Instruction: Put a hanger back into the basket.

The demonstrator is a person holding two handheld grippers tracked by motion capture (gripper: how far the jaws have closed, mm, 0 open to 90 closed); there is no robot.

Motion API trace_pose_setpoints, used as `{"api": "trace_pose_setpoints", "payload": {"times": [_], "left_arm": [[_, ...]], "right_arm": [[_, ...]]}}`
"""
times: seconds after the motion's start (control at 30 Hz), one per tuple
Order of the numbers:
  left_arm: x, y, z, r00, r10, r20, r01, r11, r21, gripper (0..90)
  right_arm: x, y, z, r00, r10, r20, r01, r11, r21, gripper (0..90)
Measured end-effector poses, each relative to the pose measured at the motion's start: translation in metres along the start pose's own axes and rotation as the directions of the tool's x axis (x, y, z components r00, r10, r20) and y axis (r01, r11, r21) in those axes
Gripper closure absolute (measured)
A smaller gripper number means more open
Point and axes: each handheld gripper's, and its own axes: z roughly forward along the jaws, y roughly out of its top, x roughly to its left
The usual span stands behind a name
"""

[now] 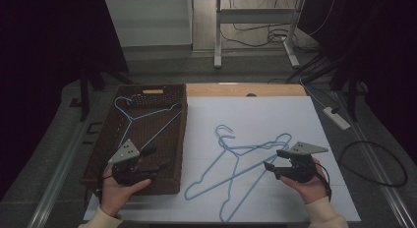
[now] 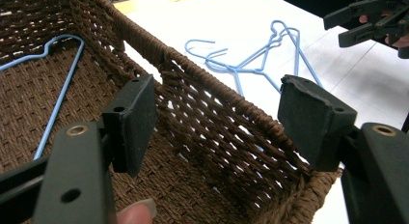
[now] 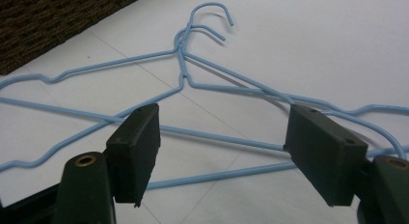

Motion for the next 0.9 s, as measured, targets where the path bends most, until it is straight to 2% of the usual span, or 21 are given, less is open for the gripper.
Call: {"api": "trace_pose_setpoints", "payload": {"times": [0.2, 0.33, 0.57, 0.9], "left_arm": [[-0.001, 0.000, 0.002, 1.0000, 0.007, 0.002, -0.007, 1.0000, 0.003, 30.9], [-0.001, -0.001, 0.002, 0.9999, 0.010, 0.009, -0.011, 0.9999, 0.006, 30.9], [-0.002, 0.000, 0.001, 0.9999, 0.012, 0.011, -0.012, 0.9999, 0.002, 30.9], [-0.003, 0.000, 0.003, 0.9998, 0.014, 0.016, -0.014, 0.9998, 0.011, 30.8]], "right_arm": [[0.000, 0.009, 0.004, 1.0000, 0.005, -0.004, -0.005, 1.000, 0.004, 29.9], [0.001, 0.022, 0.012, 1.0000, 0.004, 0.004, -0.004, 1.000, 0.030, 32.3], [0.009, 0.051, 0.045, 0.9995, -0.031, -0.009, 0.032, 0.993, 0.115, 32.8], [0.018, 0.069, 0.084, 0.9974, -0.016, -0.070, 0.030, 0.979, 0.201, 34.5]]}}
